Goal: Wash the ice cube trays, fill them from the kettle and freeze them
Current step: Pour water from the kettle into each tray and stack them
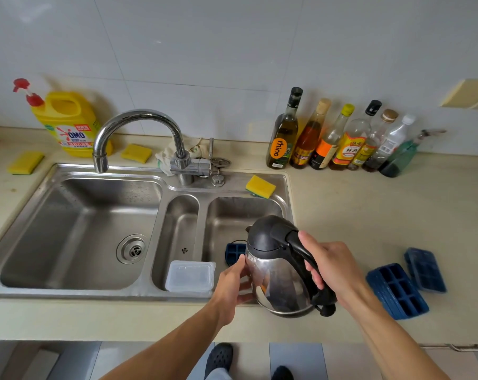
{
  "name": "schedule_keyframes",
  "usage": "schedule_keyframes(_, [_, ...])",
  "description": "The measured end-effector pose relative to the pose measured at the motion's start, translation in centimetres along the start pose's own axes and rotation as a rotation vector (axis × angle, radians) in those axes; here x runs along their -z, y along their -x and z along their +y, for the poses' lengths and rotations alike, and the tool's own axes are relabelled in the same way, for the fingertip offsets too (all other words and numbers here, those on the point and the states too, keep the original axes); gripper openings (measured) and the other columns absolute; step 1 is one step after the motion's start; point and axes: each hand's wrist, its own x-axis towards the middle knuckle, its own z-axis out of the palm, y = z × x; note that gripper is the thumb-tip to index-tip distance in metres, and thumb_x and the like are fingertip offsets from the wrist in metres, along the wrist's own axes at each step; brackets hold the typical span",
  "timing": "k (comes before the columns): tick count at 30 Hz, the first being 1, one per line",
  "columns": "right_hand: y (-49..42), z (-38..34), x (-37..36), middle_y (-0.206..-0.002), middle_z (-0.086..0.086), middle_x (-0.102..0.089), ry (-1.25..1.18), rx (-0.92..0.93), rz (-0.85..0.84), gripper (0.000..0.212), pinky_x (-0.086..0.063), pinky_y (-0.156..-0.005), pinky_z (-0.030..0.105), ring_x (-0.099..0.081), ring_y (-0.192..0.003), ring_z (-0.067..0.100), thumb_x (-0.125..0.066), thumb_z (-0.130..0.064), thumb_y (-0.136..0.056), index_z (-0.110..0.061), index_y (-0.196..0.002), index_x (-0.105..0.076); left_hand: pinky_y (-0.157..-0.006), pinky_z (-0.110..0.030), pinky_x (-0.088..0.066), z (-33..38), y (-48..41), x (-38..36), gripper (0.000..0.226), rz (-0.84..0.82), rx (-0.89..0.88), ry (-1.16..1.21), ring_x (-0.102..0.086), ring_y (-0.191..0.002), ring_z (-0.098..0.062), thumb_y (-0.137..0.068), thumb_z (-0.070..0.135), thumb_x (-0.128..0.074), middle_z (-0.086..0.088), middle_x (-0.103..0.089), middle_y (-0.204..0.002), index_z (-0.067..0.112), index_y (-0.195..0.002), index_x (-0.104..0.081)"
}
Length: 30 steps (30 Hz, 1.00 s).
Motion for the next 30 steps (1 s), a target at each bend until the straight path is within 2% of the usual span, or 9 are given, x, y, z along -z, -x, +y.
schedule_keyframes(6, [-0.5,0.0,-0.1,-0.041,0.007,-0.048,0.008,0.0,-0.012,0.069,-0.041,-0.046,0.025,-0.044,-0.038,0.021,-0.057,-0.063,-0.093,-0.016,-0.043,-0.056,-0.101,-0.051,-0.054,-0.2,-0.1,-0.2,0.059,0.003,0.015,0.019,-0.072,-0.106,-0.032,-0.104,0.054,-0.04,-0.012,-0.077,-0.107,0.006,-0.114,-0.072])
schedule_keyframes(14, [-1.0,0.0,0.1,-0.043,0.009,-0.05,0.012,-0.006,-0.034,0.068,-0.042,-0.05,0.029,-0.046,-0.038,0.022,-0.057,-0.063,-0.093,-0.014,-0.047,-0.058,-0.1,-0.053,-0.055,-0.3,-0.3,-0.4,0.053,0.028,0.044,0.048,-0.07,-0.109,-0.034,-0.103,0.054,-0.044,-0.014,-0.076,-0.111,0.011,-0.119,-0.071])
schedule_keyframes(19, [-1.2,-0.2,0.1,-0.042,0.008,-0.05,0.014,-0.008,-0.034,0.068,-0.041,-0.045,0.026,-0.044,-0.037,0.022,-0.058,-0.062,-0.093,-0.014,-0.045,-0.058,-0.1,-0.054,-0.054,-0.2,-0.4,-0.4,0.052,0.031,0.048,0.047,-0.068,-0.111,-0.035,-0.103,0.053,-0.044,-0.015,-0.073,-0.116,0.012,-0.123,-0.068])
schedule_keyframes(25, [-1.4,-0.3,0.1,-0.042,0.008,-0.051,0.015,-0.008,-0.042,0.068,-0.042,-0.044,0.024,-0.046,-0.037,0.021,-0.058,-0.062,-0.094,-0.014,-0.046,-0.059,-0.097,-0.052,-0.057,-0.2,-0.5,-0.3,0.054,0.028,0.051,0.059,-0.07,-0.108,-0.034,-0.103,0.053,-0.043,-0.014,-0.076,-0.11,0.01,-0.118,-0.071])
schedule_keyframes(30, [-1.4,-0.3,0.0,-0.043,0.009,-0.05,0.004,-0.017,-0.044,0.068,-0.041,-0.046,0.025,-0.044,-0.037,0.021,-0.058,-0.063,-0.093,-0.015,-0.045,-0.058,-0.099,-0.054,-0.055,-0.2,-0.6,-0.3,0.055,0.036,0.06,0.06,-0.069,-0.109,-0.035,-0.102,0.055,-0.044,-0.015,-0.075,-0.113,0.009,-0.121,-0.069])
